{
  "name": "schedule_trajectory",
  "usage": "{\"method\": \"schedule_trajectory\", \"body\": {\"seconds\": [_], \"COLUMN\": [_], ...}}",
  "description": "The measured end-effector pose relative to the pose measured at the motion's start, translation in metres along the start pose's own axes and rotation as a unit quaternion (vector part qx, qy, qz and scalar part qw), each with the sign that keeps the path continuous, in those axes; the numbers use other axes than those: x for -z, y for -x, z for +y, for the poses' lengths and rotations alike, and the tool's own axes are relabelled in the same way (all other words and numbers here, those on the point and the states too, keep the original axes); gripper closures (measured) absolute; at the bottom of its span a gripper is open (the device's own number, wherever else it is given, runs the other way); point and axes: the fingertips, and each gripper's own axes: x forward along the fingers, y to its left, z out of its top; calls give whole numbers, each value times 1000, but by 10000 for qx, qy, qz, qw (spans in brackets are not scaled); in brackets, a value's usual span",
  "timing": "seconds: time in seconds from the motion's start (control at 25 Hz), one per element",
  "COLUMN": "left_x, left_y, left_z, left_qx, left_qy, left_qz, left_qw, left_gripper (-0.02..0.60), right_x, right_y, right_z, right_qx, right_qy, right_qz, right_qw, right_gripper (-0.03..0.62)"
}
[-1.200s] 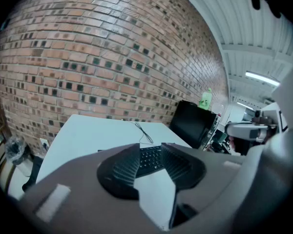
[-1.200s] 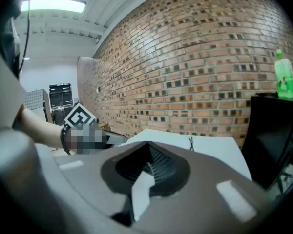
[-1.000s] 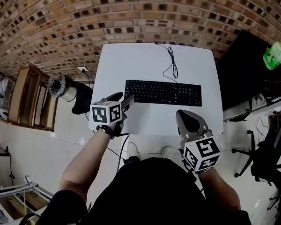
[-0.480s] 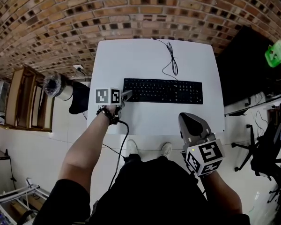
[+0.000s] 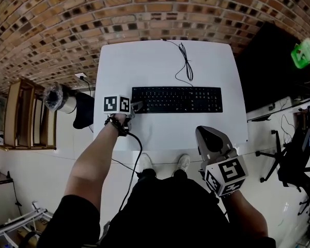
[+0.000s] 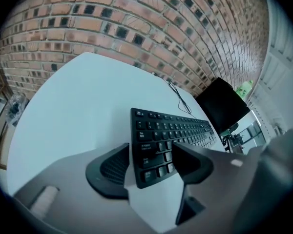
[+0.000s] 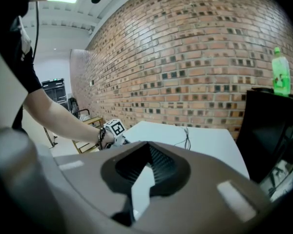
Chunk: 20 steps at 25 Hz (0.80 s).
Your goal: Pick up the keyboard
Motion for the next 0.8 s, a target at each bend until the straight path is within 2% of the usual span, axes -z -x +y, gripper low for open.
{"method": "schedule_trajectory", "body": {"seconds": [0.2, 0.32, 0.56, 0.8], "left_x": [1, 1, 2, 0], "left_y": [-6, -6, -3, 8], "left_z": [0, 5, 9, 0], "left_qx": [64, -37, -132, 32], "left_qy": [54, 27, 226, 367], "left_qz": [103, 177, 129, 4], "left_qw": [9999, 9998, 9996, 9993], "left_gripper": [314, 380, 405, 422], "right_x": [3, 7, 10, 18], "right_y": [1, 2, 4, 0], "right_z": [-1, -1, 0, 1], "right_qx": [19, 22, 26, -83], "right_qy": [-34, -55, -58, -304], "right_qz": [22, 38, 29, 81], "right_qw": [10000, 10000, 10000, 9995], "right_gripper": [594, 594, 594, 593]}}
